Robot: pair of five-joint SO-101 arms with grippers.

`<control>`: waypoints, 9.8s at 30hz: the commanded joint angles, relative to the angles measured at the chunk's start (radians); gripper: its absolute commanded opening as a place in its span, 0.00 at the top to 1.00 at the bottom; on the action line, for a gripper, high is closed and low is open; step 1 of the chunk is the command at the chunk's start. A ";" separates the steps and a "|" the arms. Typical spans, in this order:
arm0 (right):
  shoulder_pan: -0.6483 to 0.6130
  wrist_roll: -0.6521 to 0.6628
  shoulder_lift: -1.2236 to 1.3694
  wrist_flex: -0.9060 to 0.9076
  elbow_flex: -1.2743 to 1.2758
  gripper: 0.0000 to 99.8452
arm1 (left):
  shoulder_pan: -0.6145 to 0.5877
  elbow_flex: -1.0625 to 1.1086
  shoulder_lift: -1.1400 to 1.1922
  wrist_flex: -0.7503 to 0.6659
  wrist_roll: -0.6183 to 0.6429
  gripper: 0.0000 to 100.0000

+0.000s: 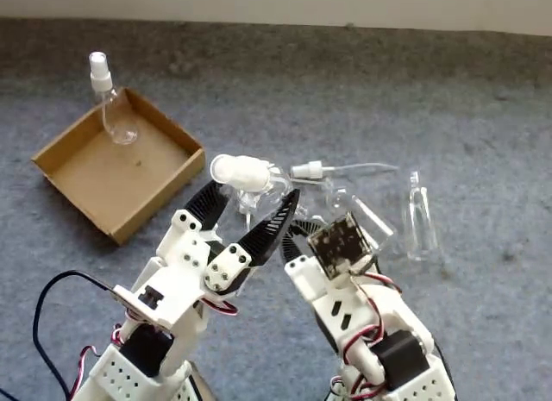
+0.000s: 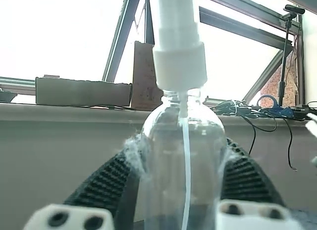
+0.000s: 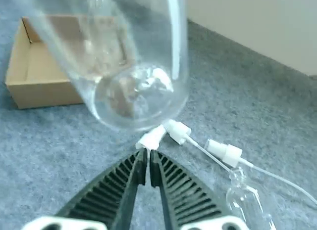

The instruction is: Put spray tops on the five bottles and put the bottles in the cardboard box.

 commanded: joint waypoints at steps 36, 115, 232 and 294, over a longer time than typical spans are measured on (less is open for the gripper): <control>0.021 0.006 -0.082 -0.059 -0.237 0.99 | 0.004 0.021 -0.012 0.078 -0.003 0.96; 0.199 0.006 -0.082 -0.018 0.295 0.99 | -0.938 0.021 -0.008 0.087 0.086 0.96; 0.203 0.005 -0.082 -0.102 0.414 0.99 | -1.098 -0.868 2.100 -0.634 -0.003 0.88; 0.203 0.011 -0.082 -0.102 0.414 0.99 | -1.112 -0.665 1.933 -0.703 -0.058 0.64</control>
